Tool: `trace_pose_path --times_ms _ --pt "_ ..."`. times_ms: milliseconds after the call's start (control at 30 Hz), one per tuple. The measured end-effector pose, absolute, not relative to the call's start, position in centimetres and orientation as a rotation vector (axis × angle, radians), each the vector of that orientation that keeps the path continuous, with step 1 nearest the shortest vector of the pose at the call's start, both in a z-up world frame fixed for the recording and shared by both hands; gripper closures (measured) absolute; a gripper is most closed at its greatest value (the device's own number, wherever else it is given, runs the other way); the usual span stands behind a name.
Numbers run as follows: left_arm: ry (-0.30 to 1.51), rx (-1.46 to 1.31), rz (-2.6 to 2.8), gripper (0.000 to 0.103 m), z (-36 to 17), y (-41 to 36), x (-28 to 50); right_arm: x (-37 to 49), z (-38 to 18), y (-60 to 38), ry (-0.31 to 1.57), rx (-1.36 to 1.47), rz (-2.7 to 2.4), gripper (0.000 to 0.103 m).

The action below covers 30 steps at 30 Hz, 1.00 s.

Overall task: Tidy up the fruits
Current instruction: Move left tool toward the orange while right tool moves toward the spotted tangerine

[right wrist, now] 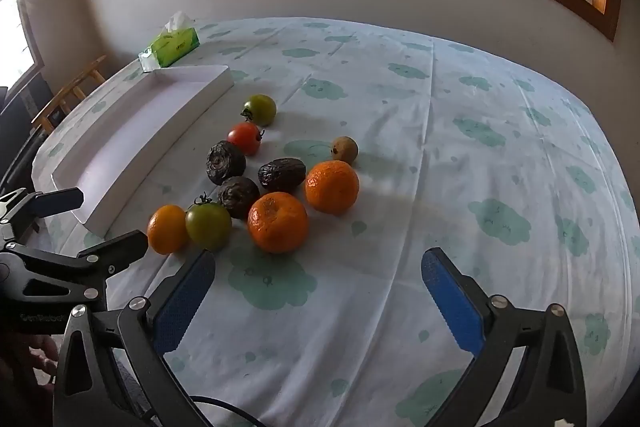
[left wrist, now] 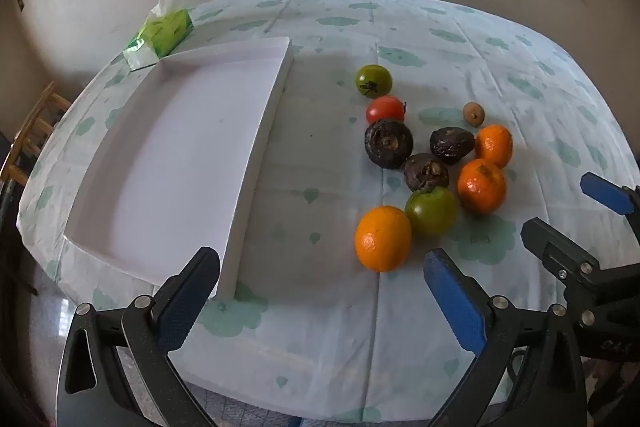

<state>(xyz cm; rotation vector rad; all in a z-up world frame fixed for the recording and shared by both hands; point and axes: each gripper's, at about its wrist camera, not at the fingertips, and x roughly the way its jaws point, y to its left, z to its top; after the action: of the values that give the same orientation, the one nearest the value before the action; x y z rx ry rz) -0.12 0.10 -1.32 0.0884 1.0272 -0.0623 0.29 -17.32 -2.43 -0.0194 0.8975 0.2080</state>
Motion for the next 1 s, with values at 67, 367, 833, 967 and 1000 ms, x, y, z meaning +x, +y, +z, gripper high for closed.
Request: trace_pose_path --times_ms 67,367,833,967,1000 --pt "1.04 0.09 -0.063 0.002 -1.5 0.1 0.0 0.3 -2.5 -17.3 0.898 -0.021 0.209 0.001" --pt "1.052 0.086 -0.061 0.002 -1.6 0.3 -0.2 0.1 -2.6 -17.0 0.894 -0.027 0.215 0.003" --pt "1.058 0.077 -0.038 0.002 -1.5 1.1 -0.9 -0.1 -2.6 -16.8 0.891 -0.039 0.22 0.006" --pt "1.052 0.077 -0.037 0.002 -1.3 1.1 -1.0 -0.1 -2.6 -16.8 0.892 -0.042 0.217 0.009" --pt "1.05 0.08 -0.038 0.002 -1.3 1.1 -1.0 -0.1 -2.6 -16.7 0.894 -0.043 0.219 0.012"
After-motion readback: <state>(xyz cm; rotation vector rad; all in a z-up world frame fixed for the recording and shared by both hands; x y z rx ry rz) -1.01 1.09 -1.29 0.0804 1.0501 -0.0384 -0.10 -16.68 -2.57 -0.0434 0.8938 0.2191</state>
